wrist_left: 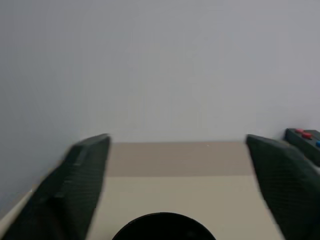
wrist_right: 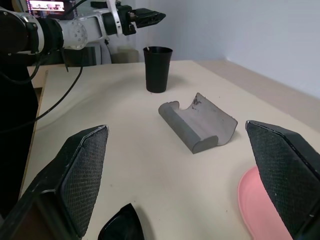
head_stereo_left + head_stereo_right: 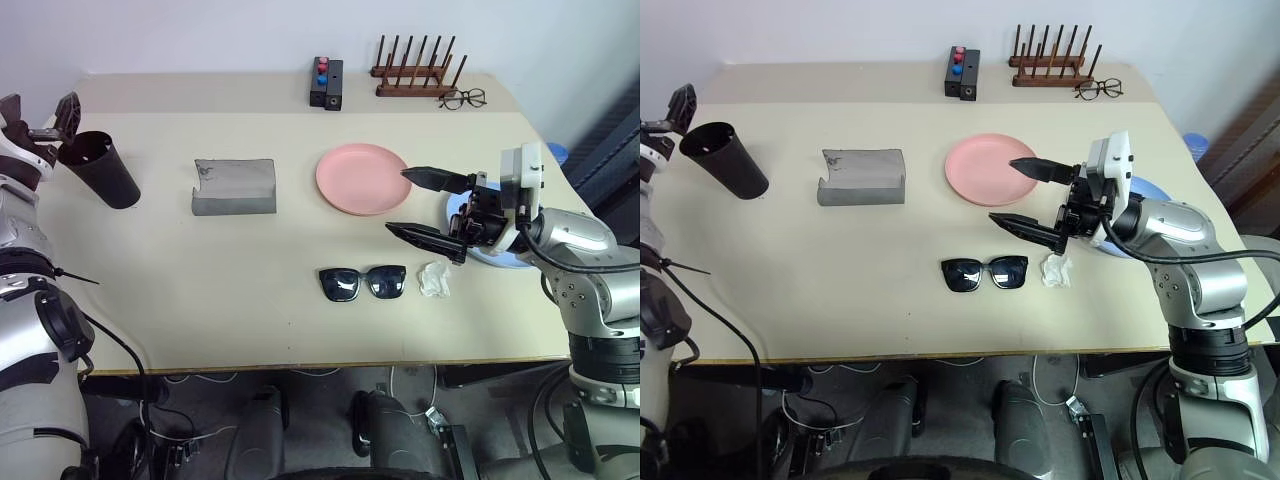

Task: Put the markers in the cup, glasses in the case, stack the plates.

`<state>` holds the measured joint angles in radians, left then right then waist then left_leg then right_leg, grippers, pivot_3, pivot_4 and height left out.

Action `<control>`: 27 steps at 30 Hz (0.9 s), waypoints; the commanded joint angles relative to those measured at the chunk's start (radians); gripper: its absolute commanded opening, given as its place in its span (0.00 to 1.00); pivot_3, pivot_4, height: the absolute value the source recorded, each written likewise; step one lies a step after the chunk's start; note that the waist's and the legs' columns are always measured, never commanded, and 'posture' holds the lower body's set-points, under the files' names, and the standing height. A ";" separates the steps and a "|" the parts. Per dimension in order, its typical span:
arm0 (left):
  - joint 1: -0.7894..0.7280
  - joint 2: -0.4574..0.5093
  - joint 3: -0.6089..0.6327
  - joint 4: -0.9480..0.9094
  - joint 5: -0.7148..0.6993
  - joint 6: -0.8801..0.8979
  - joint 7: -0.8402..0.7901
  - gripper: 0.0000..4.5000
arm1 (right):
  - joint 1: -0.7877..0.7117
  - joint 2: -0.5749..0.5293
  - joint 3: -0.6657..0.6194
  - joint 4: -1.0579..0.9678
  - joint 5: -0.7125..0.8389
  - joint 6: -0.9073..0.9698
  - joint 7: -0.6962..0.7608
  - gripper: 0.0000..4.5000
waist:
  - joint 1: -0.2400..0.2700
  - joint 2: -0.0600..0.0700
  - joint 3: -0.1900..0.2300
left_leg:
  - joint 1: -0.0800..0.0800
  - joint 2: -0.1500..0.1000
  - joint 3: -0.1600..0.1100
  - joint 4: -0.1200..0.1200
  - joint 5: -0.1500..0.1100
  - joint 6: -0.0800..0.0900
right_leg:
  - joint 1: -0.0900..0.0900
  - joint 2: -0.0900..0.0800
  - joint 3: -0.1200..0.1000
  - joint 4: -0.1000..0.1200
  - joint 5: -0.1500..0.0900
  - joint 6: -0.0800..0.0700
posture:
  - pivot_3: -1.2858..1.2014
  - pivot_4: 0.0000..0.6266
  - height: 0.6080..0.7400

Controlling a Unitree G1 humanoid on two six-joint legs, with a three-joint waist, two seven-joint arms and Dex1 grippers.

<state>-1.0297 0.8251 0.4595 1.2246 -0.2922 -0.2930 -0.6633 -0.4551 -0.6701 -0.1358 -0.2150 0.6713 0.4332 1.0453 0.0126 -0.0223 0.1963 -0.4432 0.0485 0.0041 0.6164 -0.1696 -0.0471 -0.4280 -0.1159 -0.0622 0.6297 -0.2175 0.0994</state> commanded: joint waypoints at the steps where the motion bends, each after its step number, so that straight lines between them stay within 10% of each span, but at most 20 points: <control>1: -0.052 0.018 -0.017 -0.071 -0.009 0.036 -0.055 0.99 | -0.008 -0.012 -0.034 -0.025 0.007 -0.023 0.003 1.00 | 0.000 0.000 0.000 | 0.000 0.000 0.000 0.000 0.000 0.000 | 0.000 0.000 0.000 0.000 0.000 0.000 | 0.52 0.24 1.00; 14: -0.105 -0.156 -0.314 -0.417 -0.026 0.533 -0.565 0.99 | -0.029 0.010 -0.006 0.032 -0.013 -0.067 0.029 1.00 | -0.001 0.000 0.000 | 0.000 0.000 0.000 0.001 0.000 0.000 | 0.001 0.000 0.000 0.000 0.000 0.000 | 0.52 0.24 1.00; 27: -0.247 -0.201 -0.562 -0.005 0.295 0.434 -0.526 0.99 | 0.068 -0.049 -0.087 -0.031 -0.023 -0.071 0.009 1.00 | -0.001 0.000 0.000 | -0.001 0.000 -0.001 0.001 0.000 0.001 | 0.000 0.001 0.000 0.000 -0.001 0.000 | 0.52 0.24 1.00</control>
<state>-1.2388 0.6078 -0.0941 1.2121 -0.0305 0.1857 -1.2244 -0.3871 -0.6982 -0.1787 -0.2001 0.6306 0.3651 1.0597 0.0121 -0.0221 0.1966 -0.4439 0.0487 0.0031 0.6170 -0.1697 -0.0465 -0.4279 -0.1147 -0.0620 0.6295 -0.2180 0.0996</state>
